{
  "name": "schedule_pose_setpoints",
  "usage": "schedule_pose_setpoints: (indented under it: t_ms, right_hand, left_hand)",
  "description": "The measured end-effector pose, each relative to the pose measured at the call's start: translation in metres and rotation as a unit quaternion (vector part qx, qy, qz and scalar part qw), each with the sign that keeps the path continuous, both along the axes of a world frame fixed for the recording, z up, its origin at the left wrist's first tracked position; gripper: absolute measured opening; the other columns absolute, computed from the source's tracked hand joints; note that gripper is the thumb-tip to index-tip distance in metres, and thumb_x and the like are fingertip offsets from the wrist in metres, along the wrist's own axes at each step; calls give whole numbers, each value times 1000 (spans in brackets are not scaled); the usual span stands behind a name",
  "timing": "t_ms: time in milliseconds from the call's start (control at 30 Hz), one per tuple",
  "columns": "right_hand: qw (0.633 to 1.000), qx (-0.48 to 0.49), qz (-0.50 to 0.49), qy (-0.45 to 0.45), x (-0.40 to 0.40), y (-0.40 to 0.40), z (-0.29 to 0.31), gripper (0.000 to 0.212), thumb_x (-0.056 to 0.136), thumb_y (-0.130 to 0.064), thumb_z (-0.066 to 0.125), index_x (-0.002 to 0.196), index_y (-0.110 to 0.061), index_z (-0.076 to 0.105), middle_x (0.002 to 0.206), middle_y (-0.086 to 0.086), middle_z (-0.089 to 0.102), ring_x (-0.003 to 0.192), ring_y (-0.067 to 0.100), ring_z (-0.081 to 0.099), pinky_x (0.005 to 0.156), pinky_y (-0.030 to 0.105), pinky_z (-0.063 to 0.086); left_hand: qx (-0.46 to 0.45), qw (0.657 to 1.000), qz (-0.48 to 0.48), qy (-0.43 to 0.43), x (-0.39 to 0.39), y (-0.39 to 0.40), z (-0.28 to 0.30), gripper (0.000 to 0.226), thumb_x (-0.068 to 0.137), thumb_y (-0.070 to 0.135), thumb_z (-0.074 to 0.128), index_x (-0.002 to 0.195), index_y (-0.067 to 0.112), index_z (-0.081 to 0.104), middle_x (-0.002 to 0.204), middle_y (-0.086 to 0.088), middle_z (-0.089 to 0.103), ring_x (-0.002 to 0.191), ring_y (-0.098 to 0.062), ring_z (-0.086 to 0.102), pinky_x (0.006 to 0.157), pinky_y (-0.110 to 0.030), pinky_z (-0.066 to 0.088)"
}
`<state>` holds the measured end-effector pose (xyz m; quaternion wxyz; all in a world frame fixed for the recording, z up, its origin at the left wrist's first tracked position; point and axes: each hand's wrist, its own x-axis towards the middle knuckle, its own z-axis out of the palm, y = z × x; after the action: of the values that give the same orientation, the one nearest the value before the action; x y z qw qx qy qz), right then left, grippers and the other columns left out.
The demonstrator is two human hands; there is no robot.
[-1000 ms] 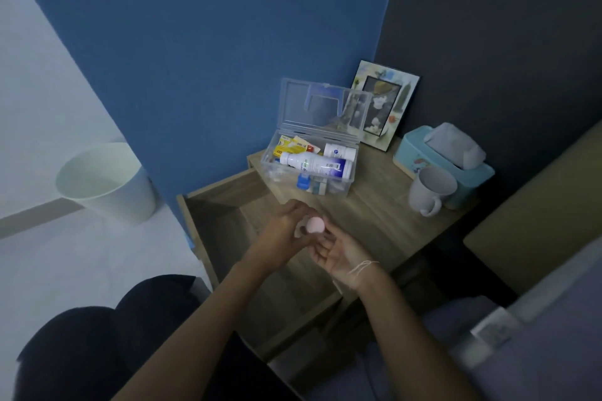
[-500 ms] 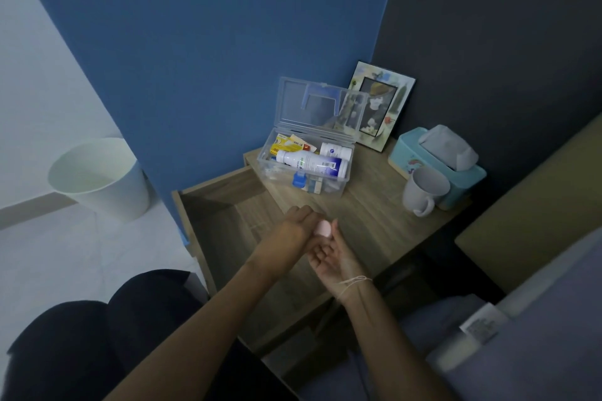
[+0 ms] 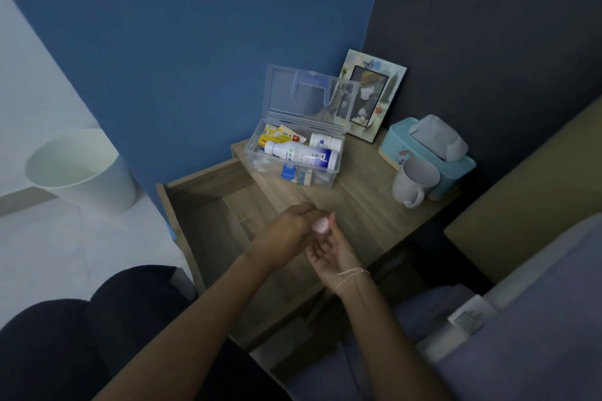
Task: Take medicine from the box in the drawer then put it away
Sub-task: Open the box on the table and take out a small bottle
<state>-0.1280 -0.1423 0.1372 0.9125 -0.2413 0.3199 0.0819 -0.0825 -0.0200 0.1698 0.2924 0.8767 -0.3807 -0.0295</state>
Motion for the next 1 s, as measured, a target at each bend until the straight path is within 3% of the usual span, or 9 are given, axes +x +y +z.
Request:
schedule_pose_setpoints:
  t_ms: [133,300,400,500,567,633,800,900,1000]
  right_hand:
    - [1000,14,-13,13,5,-4,2,39,72,-35,73,95,-4,66,88,10,71,85,14,63,77,25,52]
    - [999,-13,-21,21,8,-14,3,36,80,-35,68,98,-4,66,100,14,70,105,21,61,97,32,47]
    - [999,-17,-17,22,7,-17,1,37,86,-35,63,106,-4,64,110,16,67,112,24,59,106,36,42]
    - [999,-10,-17,30,7,-19,0,29,89,-29,61,103,-4,64,107,16,67,108,25,60,102,36,44]
    - [999,-9,-7,32,7,-21,-1,28,90,-26,59,105,-4,65,110,16,67,109,25,61,101,36,45]
    - [999,-8,-8,35,7,-23,-4,26,89,-22,60,107,-3,65,107,15,68,106,24,62,102,35,45]
    - [998,17,-37,38,9,-22,-13,19,86,-20,64,96,-4,67,80,11,75,77,19,71,76,30,56]
    - [998,23,-47,33,11,-24,-16,20,88,-23,63,94,-5,66,75,10,75,67,17,72,60,27,58]
    - [999,15,-46,21,12,-27,-17,18,88,-20,61,97,-6,66,84,11,76,73,17,73,59,27,58]
  left_hand:
    - [39,998,39,19,9,-10,4,36,90,34,59,118,11,57,111,-9,60,101,-23,57,86,-38,49]
    - [38,995,91,19,8,-26,1,40,89,47,56,107,12,56,104,-7,59,88,-19,58,73,-31,49]
    - [52,991,121,13,6,-33,-4,42,89,50,56,105,11,56,103,-8,59,88,-21,60,74,-37,53]
    - [61,991,115,18,6,-34,-9,47,89,49,56,114,10,54,111,-10,58,94,-24,61,77,-39,53]
    - [45,996,60,51,6,-31,-10,59,86,45,62,134,15,45,127,-7,52,105,-24,60,84,-37,52]
    - [39,998,0,55,8,-29,-9,57,89,33,62,141,19,42,132,-5,50,109,-21,58,88,-32,49]
    - [62,997,1,56,16,-31,-6,34,93,20,55,127,16,56,123,-6,55,104,-23,60,89,-39,51]
    - [86,994,32,55,21,-37,-7,39,91,32,59,123,11,55,116,-9,55,98,-26,60,84,-41,52]
    - [63,994,71,59,22,-41,-11,40,90,43,58,113,10,55,108,-8,58,91,-23,61,78,-39,53]
